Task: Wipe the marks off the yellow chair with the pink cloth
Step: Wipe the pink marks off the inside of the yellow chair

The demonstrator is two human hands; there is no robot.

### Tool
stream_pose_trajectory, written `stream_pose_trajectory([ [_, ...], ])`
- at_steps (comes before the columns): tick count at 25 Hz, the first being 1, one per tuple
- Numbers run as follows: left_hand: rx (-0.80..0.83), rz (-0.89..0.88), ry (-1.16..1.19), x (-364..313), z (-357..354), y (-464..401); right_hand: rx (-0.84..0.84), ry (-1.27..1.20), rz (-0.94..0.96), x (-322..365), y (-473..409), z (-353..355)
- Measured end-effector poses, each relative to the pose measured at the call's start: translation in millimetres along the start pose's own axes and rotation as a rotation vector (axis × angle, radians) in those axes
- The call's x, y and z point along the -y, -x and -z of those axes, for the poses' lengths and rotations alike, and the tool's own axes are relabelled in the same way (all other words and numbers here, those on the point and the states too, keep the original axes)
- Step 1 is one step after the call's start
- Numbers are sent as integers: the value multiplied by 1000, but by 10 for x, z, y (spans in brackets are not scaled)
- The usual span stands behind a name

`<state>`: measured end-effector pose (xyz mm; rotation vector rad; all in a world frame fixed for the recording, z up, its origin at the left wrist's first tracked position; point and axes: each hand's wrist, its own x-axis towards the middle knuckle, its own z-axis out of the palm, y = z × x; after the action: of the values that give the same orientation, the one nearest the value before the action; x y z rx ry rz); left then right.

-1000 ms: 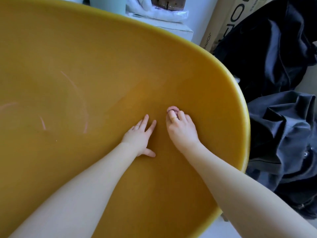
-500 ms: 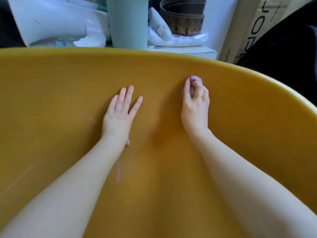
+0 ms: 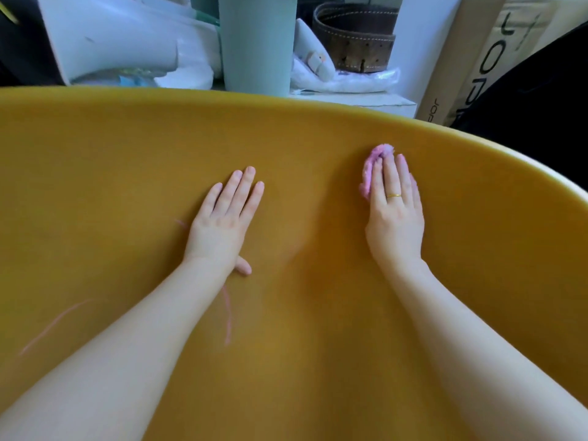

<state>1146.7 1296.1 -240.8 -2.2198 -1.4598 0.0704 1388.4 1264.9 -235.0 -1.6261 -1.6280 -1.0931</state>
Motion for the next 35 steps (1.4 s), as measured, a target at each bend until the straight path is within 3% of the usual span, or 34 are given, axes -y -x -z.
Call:
stream_pose_trajectory([
  [7, -25, -14, 44, 9, -43, -16, 49, -212, -120, 670, -114, -335],
  [11, -28, -15, 60, 13, -39, -10, 1, -212, 51, 425, -101, -340],
  [15, -23, -14, 67, 2, -50, -21, -80, -340, -138, 716, -235, -443],
  [17, -28, -7, 78, 3, -52, -10, -77, -413, -109, 1070, -312, -468],
  [20, -36, -7, 102, 3, -27, -14, -17, -304, 86, 1058, -320, -407],
  [24, -1, -17, 119, 6, 19, 1, -45, 27, 6, 288, -285, -214],
  [26, -28, -30, 121, 34, 17, 11, -68, 17, -16, 163, -274, -192],
  [29, -52, -46, 96, 109, -2, 56, -78, -163, -78, 552, -297, -325],
  [32, -138, 108, 117, 144, -19, 106, 13, -306, 49, 1123, -213, -417],
  [35, -55, 147, 195, 144, -44, 129, 62, -202, 356, 974, -218, -342],
])
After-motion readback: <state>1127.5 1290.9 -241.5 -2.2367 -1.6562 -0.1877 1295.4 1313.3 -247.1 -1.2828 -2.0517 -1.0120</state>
